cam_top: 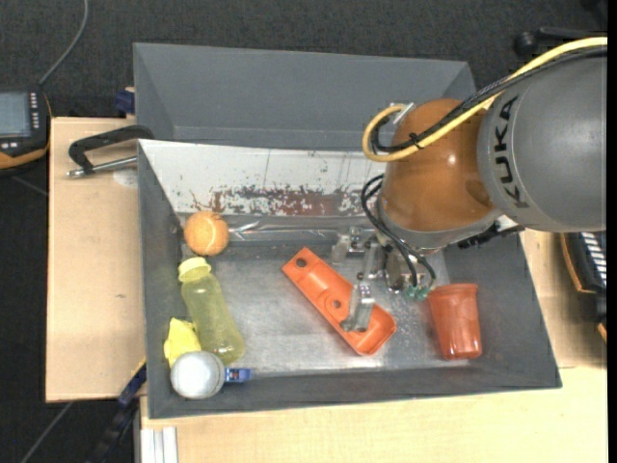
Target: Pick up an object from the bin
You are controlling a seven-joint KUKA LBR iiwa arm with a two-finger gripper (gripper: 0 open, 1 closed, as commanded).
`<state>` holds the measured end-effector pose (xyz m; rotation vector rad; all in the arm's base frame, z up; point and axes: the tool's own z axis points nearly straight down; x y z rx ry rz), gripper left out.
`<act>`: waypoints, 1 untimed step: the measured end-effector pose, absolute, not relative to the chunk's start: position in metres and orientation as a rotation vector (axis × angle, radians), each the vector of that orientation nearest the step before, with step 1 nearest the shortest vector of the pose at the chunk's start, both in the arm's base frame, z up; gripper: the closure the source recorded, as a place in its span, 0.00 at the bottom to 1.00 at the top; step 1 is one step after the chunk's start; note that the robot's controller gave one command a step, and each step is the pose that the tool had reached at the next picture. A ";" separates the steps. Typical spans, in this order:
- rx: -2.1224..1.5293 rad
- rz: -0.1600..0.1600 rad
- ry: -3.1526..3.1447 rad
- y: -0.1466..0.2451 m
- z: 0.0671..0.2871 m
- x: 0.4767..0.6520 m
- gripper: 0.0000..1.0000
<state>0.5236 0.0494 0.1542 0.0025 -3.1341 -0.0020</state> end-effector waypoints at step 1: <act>0.001 -0.002 -3.141 0.049 0.159 0.525 0.00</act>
Offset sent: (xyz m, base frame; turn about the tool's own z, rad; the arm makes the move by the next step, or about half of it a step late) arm 0.0097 0.0041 -0.0842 -0.3632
